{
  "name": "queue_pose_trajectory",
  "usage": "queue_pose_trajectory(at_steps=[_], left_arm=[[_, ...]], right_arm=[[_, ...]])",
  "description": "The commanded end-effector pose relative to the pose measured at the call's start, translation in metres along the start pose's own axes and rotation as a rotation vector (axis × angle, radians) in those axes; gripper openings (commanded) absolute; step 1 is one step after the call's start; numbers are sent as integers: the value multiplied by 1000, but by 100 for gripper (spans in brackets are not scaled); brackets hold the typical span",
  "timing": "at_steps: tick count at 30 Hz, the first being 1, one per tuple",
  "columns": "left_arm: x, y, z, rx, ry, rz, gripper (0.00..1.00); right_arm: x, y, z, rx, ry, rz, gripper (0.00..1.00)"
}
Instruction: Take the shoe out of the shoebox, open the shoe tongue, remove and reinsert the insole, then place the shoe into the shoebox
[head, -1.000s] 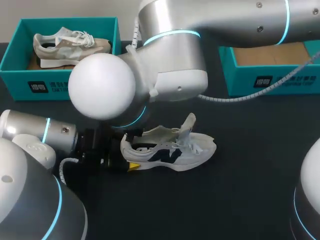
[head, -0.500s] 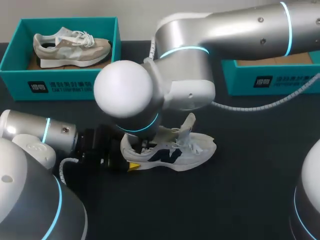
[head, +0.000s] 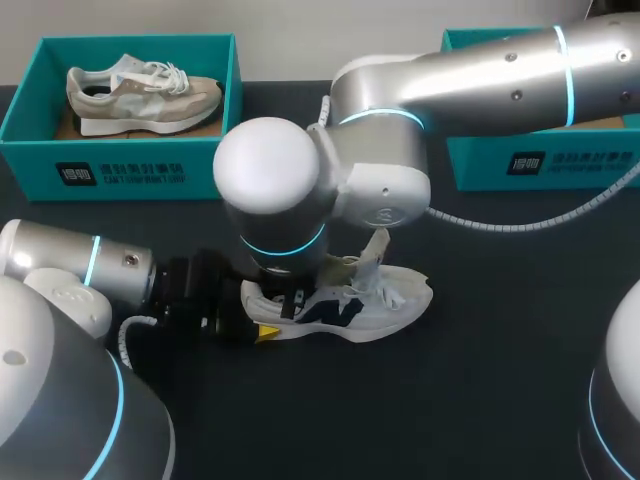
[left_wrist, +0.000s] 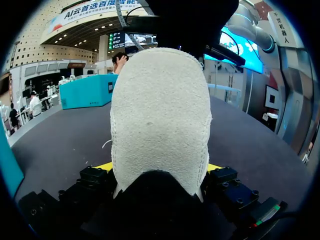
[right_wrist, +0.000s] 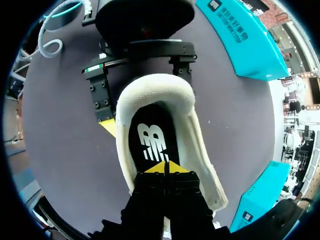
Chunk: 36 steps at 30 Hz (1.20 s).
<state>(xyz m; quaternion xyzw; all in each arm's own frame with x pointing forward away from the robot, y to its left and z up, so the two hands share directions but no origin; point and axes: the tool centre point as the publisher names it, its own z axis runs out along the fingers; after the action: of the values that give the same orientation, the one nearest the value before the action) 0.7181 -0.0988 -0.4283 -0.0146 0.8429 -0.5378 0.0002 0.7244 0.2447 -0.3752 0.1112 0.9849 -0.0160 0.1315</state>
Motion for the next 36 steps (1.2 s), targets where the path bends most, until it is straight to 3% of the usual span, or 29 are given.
queue_pose_trajectory(at_steps=[1, 8, 12, 16, 22, 28, 31, 34, 36], left_arm=[[2, 5, 8, -3, -3, 0, 0], [2, 5, 8, -3, -3, 0, 0], [2, 5, 8, -3, -3, 0, 0], [2, 5, 8, -3, -3, 0, 0], [2, 5, 8, -3, -3, 0, 0], [2, 5, 8, -3, -3, 0, 0], [2, 5, 8, -3, -3, 0, 0], [2, 5, 8, -3, -3, 0, 0], [2, 5, 8, -3, -3, 0, 0]], right_arm=[[2, 2, 12, 12, 19, -13, 0], [-8, -6, 11, 20, 9, -5, 2], [-13, -9, 15, 34, 17, -22, 22], [-17, -10, 18, 39, 27, -39, 34], [-18, -5, 29, 28, 49, -52, 32], [-6, -1, 41, 36, 89, -77, 35], [0, -3, 43, 49, 100, -78, 27], [7, -4, 41, 49, 108, -62, 0], [13, -4, 40, 55, 115, -57, 0]])
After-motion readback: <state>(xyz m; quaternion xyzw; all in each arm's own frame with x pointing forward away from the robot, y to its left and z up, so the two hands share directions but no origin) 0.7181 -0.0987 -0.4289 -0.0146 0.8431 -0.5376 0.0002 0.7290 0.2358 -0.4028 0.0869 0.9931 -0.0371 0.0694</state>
